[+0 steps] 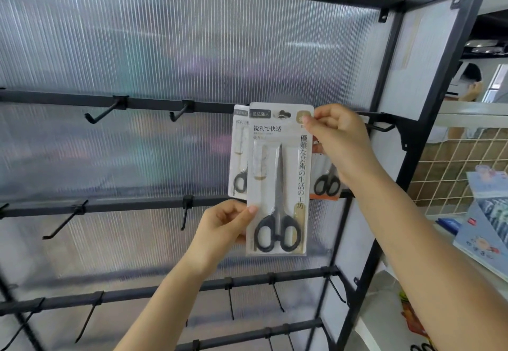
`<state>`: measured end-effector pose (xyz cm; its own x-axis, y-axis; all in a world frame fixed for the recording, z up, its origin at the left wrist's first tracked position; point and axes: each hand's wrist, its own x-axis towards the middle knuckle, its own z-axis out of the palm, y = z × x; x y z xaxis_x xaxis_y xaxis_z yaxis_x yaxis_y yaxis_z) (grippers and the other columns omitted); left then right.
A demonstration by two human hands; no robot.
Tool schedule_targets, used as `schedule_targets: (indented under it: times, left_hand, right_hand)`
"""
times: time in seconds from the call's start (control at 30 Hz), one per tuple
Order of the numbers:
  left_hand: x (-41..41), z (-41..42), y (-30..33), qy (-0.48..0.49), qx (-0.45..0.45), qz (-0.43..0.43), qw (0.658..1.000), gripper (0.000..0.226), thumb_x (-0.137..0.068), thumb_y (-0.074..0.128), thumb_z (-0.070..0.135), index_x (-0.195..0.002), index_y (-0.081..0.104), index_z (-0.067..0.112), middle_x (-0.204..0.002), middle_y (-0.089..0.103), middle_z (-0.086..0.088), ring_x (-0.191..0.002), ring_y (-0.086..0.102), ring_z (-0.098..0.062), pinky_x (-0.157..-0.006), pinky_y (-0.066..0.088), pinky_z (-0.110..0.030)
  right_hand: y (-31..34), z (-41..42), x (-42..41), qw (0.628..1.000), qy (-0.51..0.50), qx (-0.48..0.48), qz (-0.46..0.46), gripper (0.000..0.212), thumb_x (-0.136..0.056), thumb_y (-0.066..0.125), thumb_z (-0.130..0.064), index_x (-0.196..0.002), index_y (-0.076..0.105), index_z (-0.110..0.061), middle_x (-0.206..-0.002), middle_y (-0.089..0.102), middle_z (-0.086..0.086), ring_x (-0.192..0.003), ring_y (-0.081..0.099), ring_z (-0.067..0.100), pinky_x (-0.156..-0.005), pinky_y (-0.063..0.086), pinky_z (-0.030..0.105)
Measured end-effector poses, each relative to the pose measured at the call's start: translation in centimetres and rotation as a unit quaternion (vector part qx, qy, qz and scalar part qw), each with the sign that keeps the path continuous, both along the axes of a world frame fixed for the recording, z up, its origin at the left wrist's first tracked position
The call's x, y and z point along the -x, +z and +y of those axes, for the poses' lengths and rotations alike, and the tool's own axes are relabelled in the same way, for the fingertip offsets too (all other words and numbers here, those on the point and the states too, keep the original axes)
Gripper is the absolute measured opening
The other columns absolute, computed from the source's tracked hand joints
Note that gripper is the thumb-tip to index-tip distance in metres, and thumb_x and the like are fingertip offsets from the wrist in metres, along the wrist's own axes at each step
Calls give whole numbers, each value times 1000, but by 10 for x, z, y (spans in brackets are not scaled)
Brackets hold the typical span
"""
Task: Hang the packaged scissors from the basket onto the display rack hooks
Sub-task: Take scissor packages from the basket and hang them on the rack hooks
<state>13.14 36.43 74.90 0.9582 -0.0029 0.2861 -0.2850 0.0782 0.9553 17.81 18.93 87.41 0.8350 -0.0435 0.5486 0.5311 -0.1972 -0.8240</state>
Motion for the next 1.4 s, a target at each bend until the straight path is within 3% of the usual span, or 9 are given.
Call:
schedule_targets:
  times: [0.13, 0.27, 0.5, 0.77, 0.87, 1.0, 1.2, 1.33, 1.4]
  left_hand:
    - [1, 3, -4, -16, 9, -2, 1000, 33, -77, 60, 28, -80, 62, -4, -68, 66, -9, -62, 64, -17, -62, 56, -27]
    - [1, 3, -4, -7, 9, -1, 1000, 26, -76, 61, 28, -78, 66, 2, -70, 67, -10, -65, 64, -19, -67, 57, -30]
    - [1, 0, 0, -12, 50, 3, 999, 21, -71, 65, 24, -80, 68, 5, -72, 66, -14, -67, 63, -19, -68, 56, -28]
    - [1, 3, -5, -7, 53, 3, 999, 23, -71, 66, 23, -87, 69, 6, -80, 67, -17, -77, 61, -26, -82, 51, -42]
    - [1, 4, -9, 2, 50, -3, 999, 25, -73, 66, 23, -88, 69, 5, -82, 67, -18, -76, 60, -24, -76, 50, -38]
    - [3, 3, -10, 7, 58, -21, 998, 12, -83, 60, 13, -88, 66, 4, -66, 68, 3, -58, 59, -2, -56, 46, -13]
    - [4, 6, -12, 21, 42, -27, 999, 32, -74, 62, 30, -94, 67, 5, -82, 68, -8, -71, 61, -11, -67, 49, -20]
    - [5, 4, -11, 15, 34, -21, 999, 29, -75, 59, 30, -91, 71, 9, -73, 69, 0, -66, 60, -5, -63, 47, -13]
    - [3, 5, -10, 18, 17, -20, 1000, 34, -73, 61, 38, -87, 73, 10, -71, 62, -7, -67, 53, -15, -67, 45, -20]
  right_hand:
    - [-6, 2, 1, 1000, 6, -11, 11, 15, -87, 67, -19, -78, 55, -20, -73, 62, 1, -69, 57, 16, -62, 52, 33]
    - [-7, 1, 2, 1000, 19, -17, 10, 13, -85, 69, -21, -79, 57, -22, -76, 65, 3, -77, 59, 20, -80, 51, 45]
    - [2, -2, 8, 998, 45, -41, 11, 19, -87, 63, -3, -86, 62, -21, -83, 69, -1, -86, 65, 18, -92, 51, 44]
    - [2, -1, 13, 997, 64, -35, -8, 29, -87, 60, 2, -94, 58, -27, -87, 68, -4, -83, 65, 10, -83, 53, 30]
    - [-2, -2, 15, 998, 57, 17, -32, 44, -89, 59, -2, -107, 53, -41, -87, 66, -4, -80, 62, 7, -73, 51, 22]
    - [-4, -2, 16, 996, 16, 61, -63, 37, -90, 59, -7, -106, 56, -40, -84, 64, 0, -79, 60, 10, -80, 50, 31]
    - [-4, -1, 15, 993, -4, 75, -86, 21, -88, 64, -14, -92, 59, -33, -88, 63, 5, -83, 64, 14, -78, 51, 24]
    - [-3, 1, 15, 993, -7, 76, -93, 25, -88, 64, -9, -85, 58, -33, -78, 61, -13, -67, 59, -10, -68, 48, 10]
    - [-2, 1, 14, 993, -12, 79, -92, 27, -88, 63, -9, -82, 57, -34, -78, 60, -16, -66, 57, -14, -68, 47, 7]
